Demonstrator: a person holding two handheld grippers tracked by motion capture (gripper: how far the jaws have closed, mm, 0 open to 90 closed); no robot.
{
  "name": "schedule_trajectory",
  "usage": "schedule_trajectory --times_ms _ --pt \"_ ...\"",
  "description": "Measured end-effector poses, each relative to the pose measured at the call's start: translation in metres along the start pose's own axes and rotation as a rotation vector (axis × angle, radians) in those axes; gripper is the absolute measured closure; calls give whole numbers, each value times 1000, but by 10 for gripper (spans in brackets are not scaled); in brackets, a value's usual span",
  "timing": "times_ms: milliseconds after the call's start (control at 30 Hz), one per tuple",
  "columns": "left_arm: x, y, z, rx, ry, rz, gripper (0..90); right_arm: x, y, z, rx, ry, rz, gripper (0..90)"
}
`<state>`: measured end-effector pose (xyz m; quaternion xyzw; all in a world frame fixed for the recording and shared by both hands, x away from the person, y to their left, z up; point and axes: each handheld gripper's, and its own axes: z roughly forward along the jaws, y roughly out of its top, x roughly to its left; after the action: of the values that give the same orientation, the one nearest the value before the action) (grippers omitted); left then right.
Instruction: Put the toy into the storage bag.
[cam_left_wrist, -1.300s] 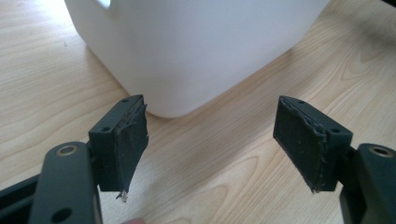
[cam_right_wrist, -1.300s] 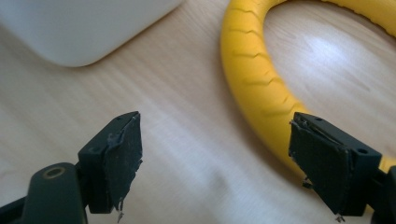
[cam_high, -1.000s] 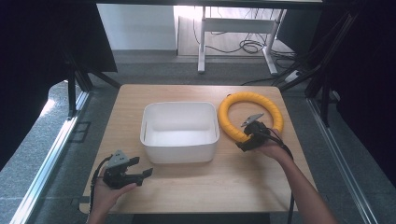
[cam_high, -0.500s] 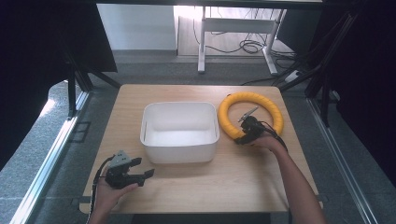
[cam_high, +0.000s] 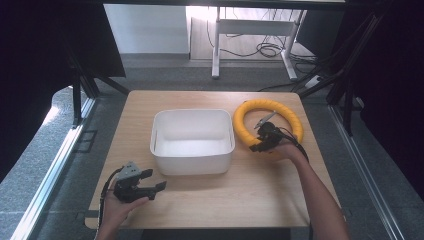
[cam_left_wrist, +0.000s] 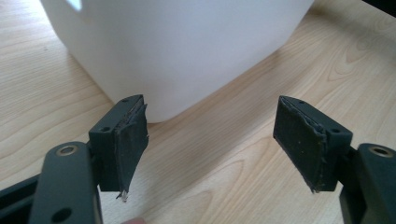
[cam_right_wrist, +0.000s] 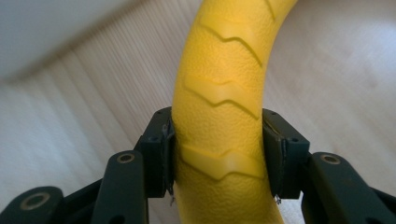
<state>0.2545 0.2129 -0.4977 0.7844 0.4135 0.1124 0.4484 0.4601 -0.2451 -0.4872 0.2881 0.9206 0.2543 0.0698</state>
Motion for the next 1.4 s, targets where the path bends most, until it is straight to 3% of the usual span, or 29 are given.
schedule_trajectory --times_ms 200,433,700,967,1233,1400 --pt "2 0 -2 -11 -7 -9 263 3 3 -47 -173 68 44 521" --pt "0 2 -3 -17 -8 -6 263 10 -11 -99 -379 142 87 525" --pt "-1 2 -3 -18 -8 -8 264 36 -26 -143 -545 190 57 525" --pt "-2 2 -2 -19 -10 -4 264 52 -30 -162 -621 222 40 525" --pt "-2 2 -1 -18 -8 -6 263 59 -33 -184 -718 268 36 525" --pt "-2 2 0 -14 -10 -5 264 69 -29 -194 -730 264 3 525"
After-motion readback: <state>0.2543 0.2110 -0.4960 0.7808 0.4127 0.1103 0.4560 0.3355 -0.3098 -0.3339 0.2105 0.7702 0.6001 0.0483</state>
